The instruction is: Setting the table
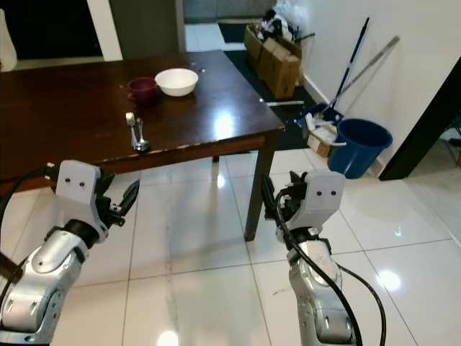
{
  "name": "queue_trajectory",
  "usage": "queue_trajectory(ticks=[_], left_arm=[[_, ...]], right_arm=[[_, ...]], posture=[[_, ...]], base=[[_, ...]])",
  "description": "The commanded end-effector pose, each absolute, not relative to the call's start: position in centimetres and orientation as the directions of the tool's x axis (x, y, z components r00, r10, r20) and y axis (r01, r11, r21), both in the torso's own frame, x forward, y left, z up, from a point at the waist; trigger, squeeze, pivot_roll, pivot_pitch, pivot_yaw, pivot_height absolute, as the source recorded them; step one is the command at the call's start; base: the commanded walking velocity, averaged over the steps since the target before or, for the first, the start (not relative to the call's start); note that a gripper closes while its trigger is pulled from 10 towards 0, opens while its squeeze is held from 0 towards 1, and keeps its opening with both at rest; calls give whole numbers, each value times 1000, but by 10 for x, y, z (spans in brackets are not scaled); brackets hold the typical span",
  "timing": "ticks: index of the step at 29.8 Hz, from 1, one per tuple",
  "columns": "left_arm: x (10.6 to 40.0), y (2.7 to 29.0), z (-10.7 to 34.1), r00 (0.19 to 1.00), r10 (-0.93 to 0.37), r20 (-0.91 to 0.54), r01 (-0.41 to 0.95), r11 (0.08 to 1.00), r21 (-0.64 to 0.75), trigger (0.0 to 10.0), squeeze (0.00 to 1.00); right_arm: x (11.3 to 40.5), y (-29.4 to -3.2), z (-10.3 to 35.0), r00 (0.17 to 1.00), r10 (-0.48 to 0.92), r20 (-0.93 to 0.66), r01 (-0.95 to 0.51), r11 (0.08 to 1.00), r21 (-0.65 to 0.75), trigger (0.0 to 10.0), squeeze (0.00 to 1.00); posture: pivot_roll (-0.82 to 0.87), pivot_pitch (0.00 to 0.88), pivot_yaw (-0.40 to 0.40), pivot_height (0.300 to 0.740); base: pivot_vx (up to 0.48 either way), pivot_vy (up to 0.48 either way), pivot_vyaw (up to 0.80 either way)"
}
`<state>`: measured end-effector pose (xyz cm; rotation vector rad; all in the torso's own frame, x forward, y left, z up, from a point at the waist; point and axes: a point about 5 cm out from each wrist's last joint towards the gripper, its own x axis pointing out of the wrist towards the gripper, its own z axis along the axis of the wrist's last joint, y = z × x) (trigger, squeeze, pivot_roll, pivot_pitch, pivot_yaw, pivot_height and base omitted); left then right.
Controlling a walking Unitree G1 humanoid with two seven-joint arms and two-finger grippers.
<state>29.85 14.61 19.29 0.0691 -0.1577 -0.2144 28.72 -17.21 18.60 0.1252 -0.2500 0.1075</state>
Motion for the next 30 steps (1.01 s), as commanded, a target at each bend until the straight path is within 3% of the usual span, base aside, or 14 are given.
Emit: queue_trajectory(ticks=[1,14,30], left_arm=[[298,147,196,969,-197,148,186,979,87,10000,0],[296,160,188,987,-120,105,111,990,87,10000,0],[297,171,188,993,-66,98,56,993,103,10000,0]], right_arm=[[288,-173,184,968,89,235,-120,985,121,10000,0],[289,-175,181,974,87,211,-115,986,125,10000,0],[288,-152,185,942,252,219,-281,953,110,10000,0]], posture=[[-20,43,119,740],[-14,45,124,740],[-8,44,122,740]], base=[[472,0,0],[472,0,0],[472,0,0]])
